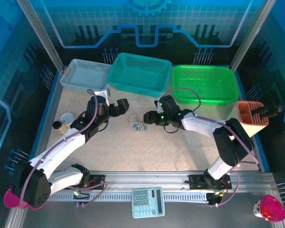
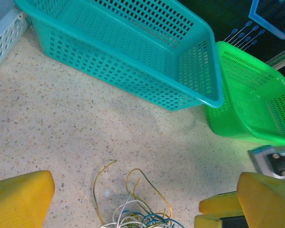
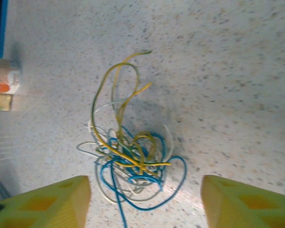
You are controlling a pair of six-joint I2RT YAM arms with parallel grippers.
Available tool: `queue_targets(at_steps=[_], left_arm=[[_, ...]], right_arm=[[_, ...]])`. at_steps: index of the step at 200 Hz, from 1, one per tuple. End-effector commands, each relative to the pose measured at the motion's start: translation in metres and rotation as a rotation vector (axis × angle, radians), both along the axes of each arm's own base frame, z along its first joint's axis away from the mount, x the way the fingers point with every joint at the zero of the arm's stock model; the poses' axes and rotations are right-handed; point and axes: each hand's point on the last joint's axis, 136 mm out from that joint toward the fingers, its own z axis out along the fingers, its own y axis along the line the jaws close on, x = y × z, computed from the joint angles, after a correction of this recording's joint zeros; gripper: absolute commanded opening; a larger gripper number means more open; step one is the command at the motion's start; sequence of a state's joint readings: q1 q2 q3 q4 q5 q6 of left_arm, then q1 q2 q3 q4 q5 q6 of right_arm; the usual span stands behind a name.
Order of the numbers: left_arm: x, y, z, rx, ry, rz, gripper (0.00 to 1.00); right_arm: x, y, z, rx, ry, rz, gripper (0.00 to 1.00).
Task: Untangle the cables
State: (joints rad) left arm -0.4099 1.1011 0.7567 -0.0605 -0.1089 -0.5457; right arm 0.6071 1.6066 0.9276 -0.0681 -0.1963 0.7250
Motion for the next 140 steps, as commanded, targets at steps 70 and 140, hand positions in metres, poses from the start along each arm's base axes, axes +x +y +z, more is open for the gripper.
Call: queue_targets(at_steps=[70, 140], left_arm=[[-0.012, 0.006, -0.038, 0.014, 0.17, 0.034, 0.99], [-0.015, 0.028, -0.041, -0.087, 0.235, 0.132, 0.99]], right_arm=[[0.013, 0.024, 0.027, -0.134, -0.099, 0.067, 0.71], [0.038, 0.048, 0.013, -0.269, -0.044, 0.175, 0.62]])
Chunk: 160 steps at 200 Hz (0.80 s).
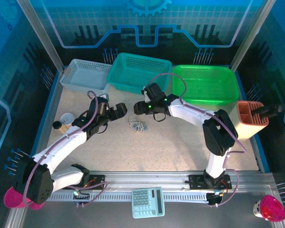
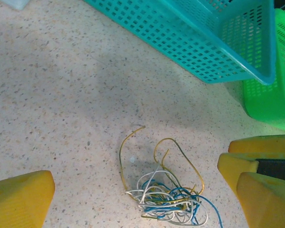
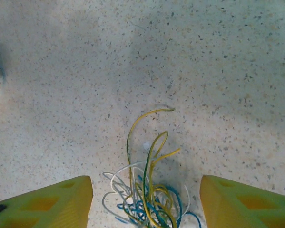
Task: Untangle the cables
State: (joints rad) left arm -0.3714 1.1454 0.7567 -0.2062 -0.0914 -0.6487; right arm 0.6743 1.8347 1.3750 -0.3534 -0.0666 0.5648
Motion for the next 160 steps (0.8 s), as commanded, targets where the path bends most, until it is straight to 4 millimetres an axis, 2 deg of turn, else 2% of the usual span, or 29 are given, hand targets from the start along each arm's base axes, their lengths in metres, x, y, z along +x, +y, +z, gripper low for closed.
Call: queue_targets(at_steps=[1, 37, 64, 160], left_arm=[[-0.003, 0.012, 0.004, -0.067, 0.021, 0.06, 0.99], [-0.006, 0.024, 0.008, -0.121, 0.009, 0.1, 0.99], [-0.007, 0.026, 0.006, -0.125, 0.014, 0.106, 0.99], [-0.011, 0.027, 0.002, -0.139, 0.026, 0.12, 0.99]], right_arm=[[-0.01, 0.002, -0.017, -0.101, 0.055, 0.066, 0.62], [-0.011, 0.002, -0.035, -0.17, 0.09, 0.09, 0.61], [-0.014, 0.003, -0.042, -0.179, 0.104, 0.1, 0.56], [-0.014, 0.014, -0.041, -0.149, 0.105, 0.136, 0.42]])
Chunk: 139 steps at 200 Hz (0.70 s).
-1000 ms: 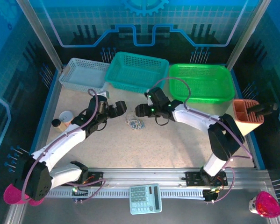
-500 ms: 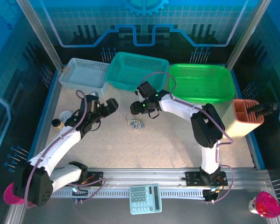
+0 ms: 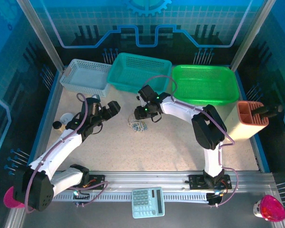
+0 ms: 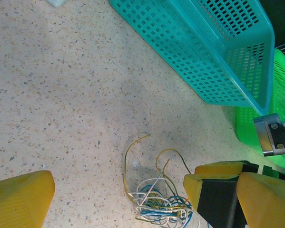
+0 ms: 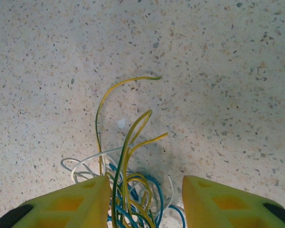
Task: Untangle the cables
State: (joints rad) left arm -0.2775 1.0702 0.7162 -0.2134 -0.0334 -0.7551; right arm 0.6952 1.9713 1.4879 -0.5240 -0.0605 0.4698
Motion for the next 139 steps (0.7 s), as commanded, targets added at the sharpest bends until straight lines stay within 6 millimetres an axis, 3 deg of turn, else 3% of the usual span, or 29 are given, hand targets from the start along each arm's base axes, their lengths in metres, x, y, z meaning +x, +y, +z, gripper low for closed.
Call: queue_targets(at_steps=[1, 21, 51, 88, 139], left_arm=[[-0.006, 0.002, -0.003, -0.019, 0.01, 0.006, 0.99], [-0.008, 0.003, -0.003, -0.022, 0.011, 0.01, 0.99], [-0.009, 0.003, -0.003, -0.03, 0.013, 0.016, 0.99], [-0.01, 0.003, -0.003, -0.032, 0.014, 0.012, 0.99], [-0.008, -0.004, 0.003, -0.059, 0.0, -0.015, 0.99]], right_arm=[[-0.002, 0.012, 0.002, 0.01, 0.005, 0.038, 0.42], [0.0, 0.014, 0.003, 0.016, 0.007, 0.047, 0.33], [0.006, 0.015, 0.012, 0.041, 0.001, 0.056, 0.0], [0.011, 0.005, 0.047, 0.08, -0.067, 0.062, 0.0], [0.002, 0.001, 0.104, 0.241, -0.225, 0.081, 0.0]])
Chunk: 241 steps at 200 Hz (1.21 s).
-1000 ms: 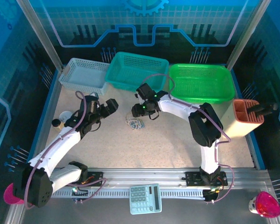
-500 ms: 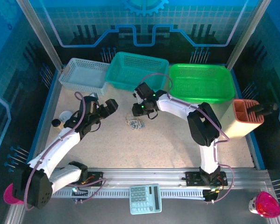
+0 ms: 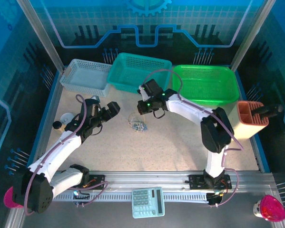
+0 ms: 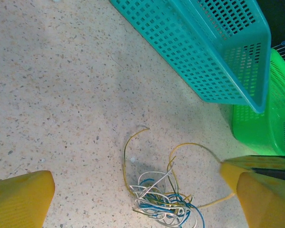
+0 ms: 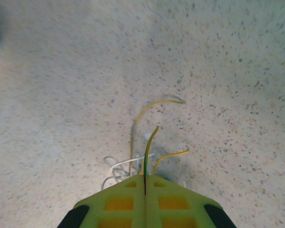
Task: Untangle the cables
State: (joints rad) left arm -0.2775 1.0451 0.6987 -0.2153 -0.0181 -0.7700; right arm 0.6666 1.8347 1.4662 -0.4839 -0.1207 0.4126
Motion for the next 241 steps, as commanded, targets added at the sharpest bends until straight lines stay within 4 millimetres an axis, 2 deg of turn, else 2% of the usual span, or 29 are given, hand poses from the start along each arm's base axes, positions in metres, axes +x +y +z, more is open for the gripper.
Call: queue_targets(at_steps=[1, 35, 101, 144, 183, 197, 241], left_arm=[[-0.002, -0.003, 0.003, -0.038, -0.002, -0.012, 0.99], [0.001, -0.012, 0.015, -0.101, -0.012, -0.03, 0.99], [0.014, -0.04, 0.041, -0.242, -0.052, -0.115, 0.99], [0.011, -0.056, 0.035, -0.293, -0.053, -0.201, 0.99], [0.004, -0.078, 0.04, -0.338, -0.085, -0.344, 0.95], [0.001, -0.085, 0.038, -0.296, -0.096, -0.414, 0.93], [-0.006, -0.093, 0.014, -0.149, -0.077, -0.523, 0.86]], right_arm=[[-0.003, 0.002, 0.043, 0.125, -0.113, 0.031, 0.0], [-0.009, -0.002, 0.063, 0.211, -0.19, 0.034, 0.0], [-0.007, -0.014, 0.084, 0.335, -0.252, -0.022, 0.0], [-0.004, -0.018, 0.082, 0.394, -0.161, -0.09, 0.0], [-0.005, -0.009, 0.086, 0.497, -0.096, -0.089, 0.0], [-0.006, -0.006, 0.085, 0.511, -0.068, -0.081, 0.0], [-0.006, -0.006, 0.084, 0.535, -0.019, -0.07, 0.0]])
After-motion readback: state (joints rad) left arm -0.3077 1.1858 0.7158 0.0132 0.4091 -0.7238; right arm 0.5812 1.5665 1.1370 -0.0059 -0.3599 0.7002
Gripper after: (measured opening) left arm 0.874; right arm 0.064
